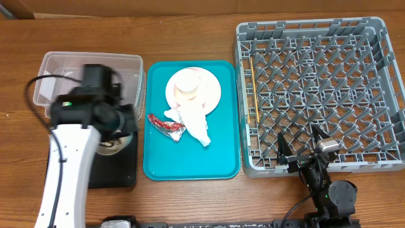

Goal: Sort waste into correct bins and load items into the dishwasher
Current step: 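Lift the bowl and carry it left over the black tray, then tilt the bowl with the left gripper to dump rice onto black tray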

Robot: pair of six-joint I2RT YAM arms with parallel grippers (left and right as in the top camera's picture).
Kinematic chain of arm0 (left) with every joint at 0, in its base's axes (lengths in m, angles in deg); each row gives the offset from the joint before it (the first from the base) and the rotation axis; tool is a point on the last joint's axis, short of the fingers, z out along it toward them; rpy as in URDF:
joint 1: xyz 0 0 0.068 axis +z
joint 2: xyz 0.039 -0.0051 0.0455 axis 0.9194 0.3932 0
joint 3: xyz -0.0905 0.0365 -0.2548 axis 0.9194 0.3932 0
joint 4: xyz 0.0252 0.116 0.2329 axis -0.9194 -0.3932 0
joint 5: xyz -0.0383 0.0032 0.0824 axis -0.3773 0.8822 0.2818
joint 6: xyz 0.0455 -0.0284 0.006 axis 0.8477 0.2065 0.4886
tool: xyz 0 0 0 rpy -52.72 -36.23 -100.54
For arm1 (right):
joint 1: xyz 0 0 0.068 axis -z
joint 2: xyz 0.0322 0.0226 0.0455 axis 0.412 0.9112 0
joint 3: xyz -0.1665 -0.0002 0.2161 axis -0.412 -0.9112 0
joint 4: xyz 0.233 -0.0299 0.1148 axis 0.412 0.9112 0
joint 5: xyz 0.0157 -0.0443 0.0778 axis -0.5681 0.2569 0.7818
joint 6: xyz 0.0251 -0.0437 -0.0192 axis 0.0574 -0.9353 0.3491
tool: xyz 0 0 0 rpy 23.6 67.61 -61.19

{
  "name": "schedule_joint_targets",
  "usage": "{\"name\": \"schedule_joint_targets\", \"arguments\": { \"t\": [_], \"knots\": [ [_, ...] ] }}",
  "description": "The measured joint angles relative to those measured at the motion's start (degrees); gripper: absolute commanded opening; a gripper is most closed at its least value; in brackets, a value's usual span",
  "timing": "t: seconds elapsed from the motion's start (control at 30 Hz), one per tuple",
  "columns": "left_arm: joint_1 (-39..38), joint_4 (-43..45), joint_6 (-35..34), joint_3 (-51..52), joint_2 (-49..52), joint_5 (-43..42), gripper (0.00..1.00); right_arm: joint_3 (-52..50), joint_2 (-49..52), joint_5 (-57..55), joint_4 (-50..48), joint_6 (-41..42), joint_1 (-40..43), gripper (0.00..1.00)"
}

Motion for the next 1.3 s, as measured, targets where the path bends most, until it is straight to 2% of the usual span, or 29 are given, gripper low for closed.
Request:
{"name": "schedule_joint_targets", "arguments": {
  "t": [0.2, 0.33, 0.63, 0.9, 1.13, 1.3],
  "knots": [
    [18.25, 0.87, 8.37, 0.63, -0.04, -13.31, 0.04, 0.0, 0.0, 0.0, -0.02, 0.0, 0.0, 1.0],
    [27.82, 3.85, 12.24, 4.96, -0.24, -22.14, 0.04, 0.0, 0.0, 0.02, -0.02, -0.02, 0.0, 1.0],
    [43.85, 14.32, 18.23, 17.81, -0.24, -40.7, 0.04, 0.0, 0.0, 0.0, -0.04, 0.0, 0.0, 1.0],
    [59.14, 16.46, 24.74, 25.05, -0.24, -55.45, 0.04, 0.0, 0.0, -0.02, 0.0, 0.0, 0.0, 1.0],
    [67.38, 19.78, 27.71, 29.86, -0.24, -62.25, 0.04, 0.0, 0.0, -0.02, -0.02, -0.02, 0.0, 1.0],
    [68.63, 21.55, 28.17, 31.95, -0.24, -63.65, 0.04, 0.0, 0.0, 0.0, -0.04, -0.02, 0.0, 1.0]
  ]
}}
